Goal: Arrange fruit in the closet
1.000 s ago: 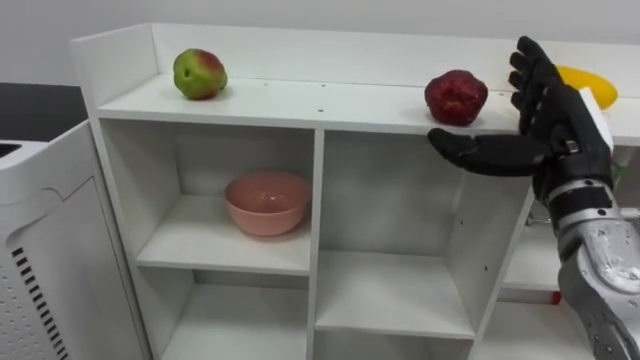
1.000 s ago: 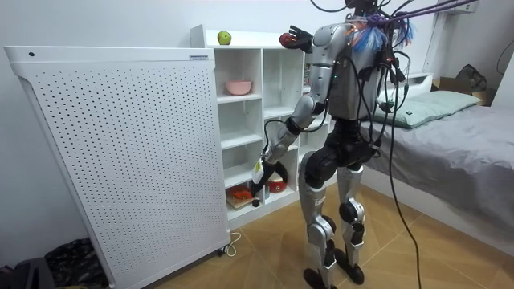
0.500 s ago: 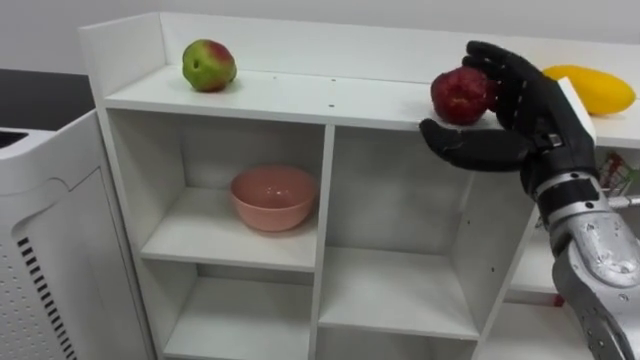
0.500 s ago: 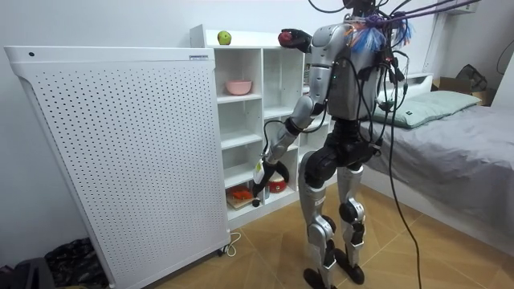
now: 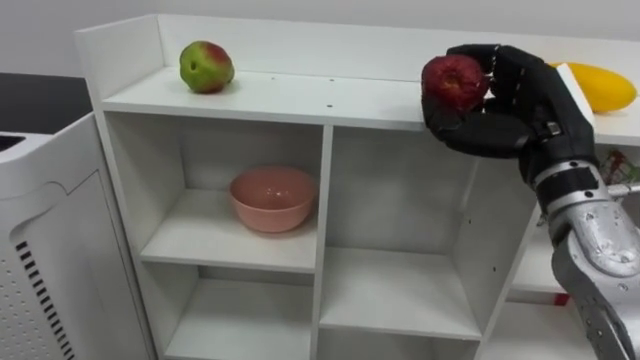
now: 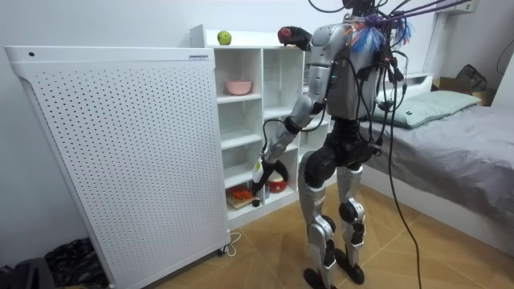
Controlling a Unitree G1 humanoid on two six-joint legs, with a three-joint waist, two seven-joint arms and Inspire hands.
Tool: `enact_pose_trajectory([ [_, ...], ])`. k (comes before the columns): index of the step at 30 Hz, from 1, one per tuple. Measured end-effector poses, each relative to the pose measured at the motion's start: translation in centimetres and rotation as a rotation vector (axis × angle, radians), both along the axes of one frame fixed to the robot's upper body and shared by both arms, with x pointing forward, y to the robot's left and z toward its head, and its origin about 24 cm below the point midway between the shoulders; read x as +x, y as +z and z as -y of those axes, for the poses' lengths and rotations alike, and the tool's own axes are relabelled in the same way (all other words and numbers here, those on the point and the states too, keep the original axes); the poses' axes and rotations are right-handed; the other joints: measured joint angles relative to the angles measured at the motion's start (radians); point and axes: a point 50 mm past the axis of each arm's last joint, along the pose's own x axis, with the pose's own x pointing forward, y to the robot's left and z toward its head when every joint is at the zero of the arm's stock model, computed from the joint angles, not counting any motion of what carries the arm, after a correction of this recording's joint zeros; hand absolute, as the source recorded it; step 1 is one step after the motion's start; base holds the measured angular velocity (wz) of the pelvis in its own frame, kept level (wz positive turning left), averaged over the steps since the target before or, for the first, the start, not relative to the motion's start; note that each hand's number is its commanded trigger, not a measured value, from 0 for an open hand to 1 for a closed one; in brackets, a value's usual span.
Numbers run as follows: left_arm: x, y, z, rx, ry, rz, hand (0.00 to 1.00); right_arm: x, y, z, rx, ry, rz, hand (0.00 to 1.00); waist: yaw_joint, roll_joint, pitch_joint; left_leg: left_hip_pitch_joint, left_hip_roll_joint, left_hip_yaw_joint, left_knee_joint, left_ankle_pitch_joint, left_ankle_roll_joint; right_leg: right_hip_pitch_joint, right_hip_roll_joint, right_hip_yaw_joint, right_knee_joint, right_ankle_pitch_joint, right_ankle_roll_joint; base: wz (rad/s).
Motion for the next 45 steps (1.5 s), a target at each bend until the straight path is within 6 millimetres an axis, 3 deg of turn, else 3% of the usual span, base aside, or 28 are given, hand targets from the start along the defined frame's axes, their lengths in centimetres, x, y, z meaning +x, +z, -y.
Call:
enact_pose_trajectory([
  [5,0.0,0.0,0.1,-0.034,0.04,0.011,0.0,-0.1,0.0,-0.8,-0.017,0.029,-0.006,1.0,-0.001,0.01,-0.0057,0.001,0.0,0.003,0.0,0.0,0.0,-0.001,-0.001,0.004,0.001,0.0,-0.001,-0.04],
  [9,-0.1,-0.1,0.1,-0.051,0.066,0.008,0.0,-0.6,0.5,-2.7,-0.045,0.13,0.003,1.0,0.0,0.016,-0.0089,0.003,0.001,0.006,0.001,0.001,-0.001,-0.002,-0.006,0.003,0.003,0.001,-0.002,-0.02],
  [16,-0.2,0.0,-0.3,-0.047,0.065,0.004,0.0,-4.2,3.1,-5.6,-0.109,0.341,0.157,1.0,0.01,0.005,-0.0126,0.005,0.002,0.014,-0.002,0.001,-0.001,-0.002,-0.006,0.015,0.001,0.003,-0.004,-0.02],
  [20,-0.1,0.0,-0.3,-0.054,0.063,0.005,0.0,-5.2,2.2,-6.7,-0.144,0.428,0.14,1.0,0.026,0.001,-0.0104,0.011,0.002,0.02,-0.002,0.001,-0.001,0.0,-0.006,0.019,0.002,0.003,-0.004,-0.04],
  [24,-0.2,-0.2,0.0,-0.067,0.066,-0.001,0.0,-5.4,0.1,-8.0,-0.186,0.52,0.049,1.0,0.035,-0.001,-0.0075,0.011,0.002,0.023,-0.002,0.002,0.0,0.001,-0.006,0.022,0.003,0.005,-0.004,-0.01],
  [28,-0.5,-0.4,0.2,-0.073,0.071,-0.01,0.0,-5.5,-1.7,-8.8,-0.205,0.579,-0.023,1.0,0.039,-0.007,0.0025,0.0,0.002,0.016,0.001,0.001,0.0,0.001,-0.006,0.016,0.002,0.006,-0.004,0.04],
  [32,-1.0,-0.7,0.2,-0.076,0.088,-0.03,0.0,-4.6,-3.3,-9.0,-0.147,0.581,-0.099,1.0,0.046,0.004,0.0111,-0.009,0.002,0.013,0.001,0.001,0.0,-0.006,0.001,0.015,0.002,0.007,-0.003,0.01],
  [35,-1.1,-0.8,0.5,-0.082,0.102,-0.025,0.0,-3.8,-5.7,-8.7,-0.088,0.552,-0.198,1.0,0.044,0.008,0.011,-0.044,0.002,0.003,0.014,0.003,0.003,-0.038,-0.005,0.004,0.002,0.011,-0.005,0.1],
  [43,-2.0,-1.6,0.9,-0.027,0.147,-0.059,0.0,-1.6,-16.2,-5.5,0.04,0.308,-0.637,1.0,0.023,0.04,0.0071,-0.161,-0.001,-0.002,0.048,0.012,0.01,-0.155,-0.016,-0.002,0.042,0.018,-0.004,0.03],
  [45,-1.9,-1.6,0.9,-0.038,0.178,-0.038,0.0,-1.6,-17.5,-4.8,0.042,0.257,-0.688,1.0,0.022,0.041,0.0075,-0.195,0.002,0.001,0.062,0.014,0.011,-0.205,-0.02,-0.005,0.081,0.015,-0.006,-0.1],
])
